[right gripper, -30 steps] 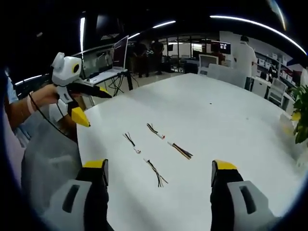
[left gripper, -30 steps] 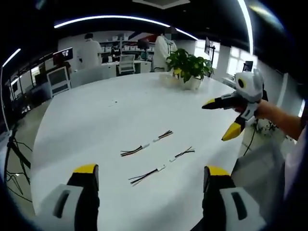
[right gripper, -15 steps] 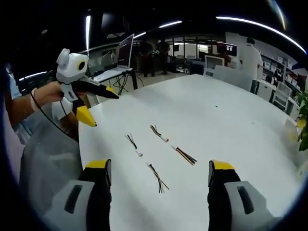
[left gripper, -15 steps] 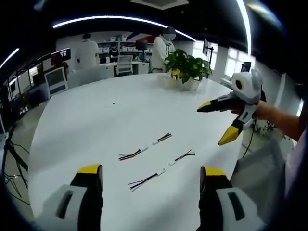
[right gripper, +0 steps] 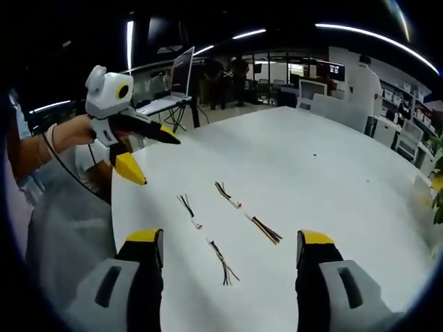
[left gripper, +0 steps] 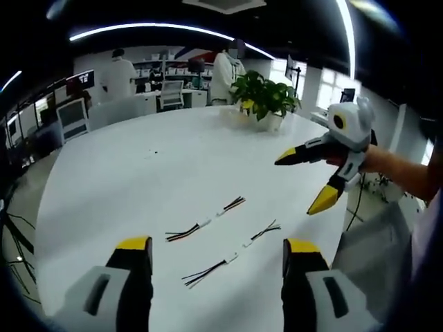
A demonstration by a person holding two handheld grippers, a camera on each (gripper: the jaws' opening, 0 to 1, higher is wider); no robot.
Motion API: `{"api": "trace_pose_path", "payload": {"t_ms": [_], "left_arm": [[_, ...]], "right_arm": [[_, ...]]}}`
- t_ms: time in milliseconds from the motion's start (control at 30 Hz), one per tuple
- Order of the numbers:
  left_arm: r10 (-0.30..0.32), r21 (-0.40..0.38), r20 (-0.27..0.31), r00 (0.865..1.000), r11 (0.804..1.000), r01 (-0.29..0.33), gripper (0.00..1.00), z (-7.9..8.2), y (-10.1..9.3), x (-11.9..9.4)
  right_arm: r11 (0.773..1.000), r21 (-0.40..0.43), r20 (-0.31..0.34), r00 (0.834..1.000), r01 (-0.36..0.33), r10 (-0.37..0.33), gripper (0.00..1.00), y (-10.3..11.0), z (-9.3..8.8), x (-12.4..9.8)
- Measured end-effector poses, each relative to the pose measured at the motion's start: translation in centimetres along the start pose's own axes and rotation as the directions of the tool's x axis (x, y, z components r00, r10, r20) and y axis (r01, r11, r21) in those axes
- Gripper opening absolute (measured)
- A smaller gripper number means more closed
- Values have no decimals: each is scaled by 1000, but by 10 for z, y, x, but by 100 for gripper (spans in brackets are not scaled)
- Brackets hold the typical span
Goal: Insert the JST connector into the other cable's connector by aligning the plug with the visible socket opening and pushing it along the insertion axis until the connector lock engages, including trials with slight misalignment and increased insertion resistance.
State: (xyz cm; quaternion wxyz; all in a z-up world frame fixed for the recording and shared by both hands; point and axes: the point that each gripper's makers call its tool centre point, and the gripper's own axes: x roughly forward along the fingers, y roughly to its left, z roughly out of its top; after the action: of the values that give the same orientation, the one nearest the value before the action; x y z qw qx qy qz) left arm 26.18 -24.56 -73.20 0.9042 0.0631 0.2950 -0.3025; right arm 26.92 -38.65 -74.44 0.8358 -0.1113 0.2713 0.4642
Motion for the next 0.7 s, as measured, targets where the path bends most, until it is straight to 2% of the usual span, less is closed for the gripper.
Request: {"api": "trace_pose_path", "payload": {"t_ms": [167,400,700], "left_arm": [[-32,-36,34,999,999,33,71,6,-1,3],[-29,-17,11,1000,999,29,68,2,2,9],[-47,-5,12,999,999,47,64,4,5,18]], "right_arm": [[1000,-4,-5,1000,-4,4,75,-4,1,3],[1000,-15,-18,1000,-15,14,70,-7,0,8],[999,-26,-22,999,-37,37,65,-6,2,18]]}}
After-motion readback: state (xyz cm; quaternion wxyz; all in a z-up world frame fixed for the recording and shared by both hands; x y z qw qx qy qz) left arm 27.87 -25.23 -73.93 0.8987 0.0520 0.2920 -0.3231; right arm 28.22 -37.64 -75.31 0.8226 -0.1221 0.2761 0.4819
